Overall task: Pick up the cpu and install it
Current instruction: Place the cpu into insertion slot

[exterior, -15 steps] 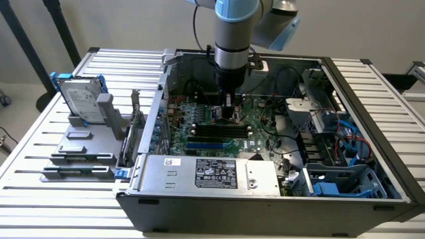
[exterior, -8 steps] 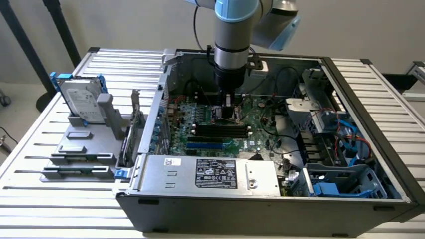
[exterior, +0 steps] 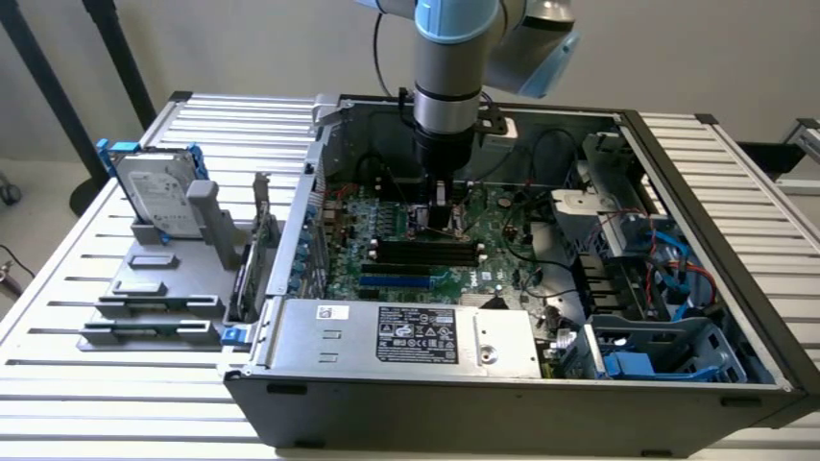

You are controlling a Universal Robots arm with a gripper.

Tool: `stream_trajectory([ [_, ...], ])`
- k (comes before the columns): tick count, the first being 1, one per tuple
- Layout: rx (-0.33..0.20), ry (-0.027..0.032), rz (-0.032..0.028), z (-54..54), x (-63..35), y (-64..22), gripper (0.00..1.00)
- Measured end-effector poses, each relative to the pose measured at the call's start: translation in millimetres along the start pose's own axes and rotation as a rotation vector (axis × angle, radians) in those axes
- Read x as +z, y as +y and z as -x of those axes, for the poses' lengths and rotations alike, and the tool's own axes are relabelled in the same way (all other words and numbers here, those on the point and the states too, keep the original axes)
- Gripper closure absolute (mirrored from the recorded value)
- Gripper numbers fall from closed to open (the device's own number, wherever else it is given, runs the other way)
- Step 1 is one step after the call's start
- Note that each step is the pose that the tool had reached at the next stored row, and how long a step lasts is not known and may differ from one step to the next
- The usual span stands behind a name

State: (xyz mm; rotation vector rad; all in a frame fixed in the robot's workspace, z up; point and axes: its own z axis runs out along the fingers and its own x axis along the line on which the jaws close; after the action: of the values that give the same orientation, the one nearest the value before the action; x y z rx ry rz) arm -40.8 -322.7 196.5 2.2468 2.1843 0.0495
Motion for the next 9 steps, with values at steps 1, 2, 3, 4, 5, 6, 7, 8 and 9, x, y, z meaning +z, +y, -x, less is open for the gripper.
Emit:
stream_trajectory([
  [1,0.000,-0.0001,0.0000,-0.1,0.0,0.0,0.45],
  [2,0.000,-0.0002,0.0000,-0.1,0.1,0.0,0.45],
  [3,0.000,-0.0003,-0.0001,-0.2,0.1,0.0,0.45],
  [4,0.000,0.0013,0.0004,-0.5,0.5,0.1,0.45],
  [5,0.000,0.0010,0.0006,-0.6,0.6,0.1,0.44],
  [6,0.000,0.0004,0.0004,-0.6,0.5,0.1,0.37],
  [7,0.000,0.0000,0.0003,-0.5,0.4,0.0,0.37],
  [8,0.000,-0.0003,0.0001,-0.5,0.3,0.0,0.37],
  [9,0.000,-0.0003,0.0000,-0.5,0.3,0.0,0.37],
])
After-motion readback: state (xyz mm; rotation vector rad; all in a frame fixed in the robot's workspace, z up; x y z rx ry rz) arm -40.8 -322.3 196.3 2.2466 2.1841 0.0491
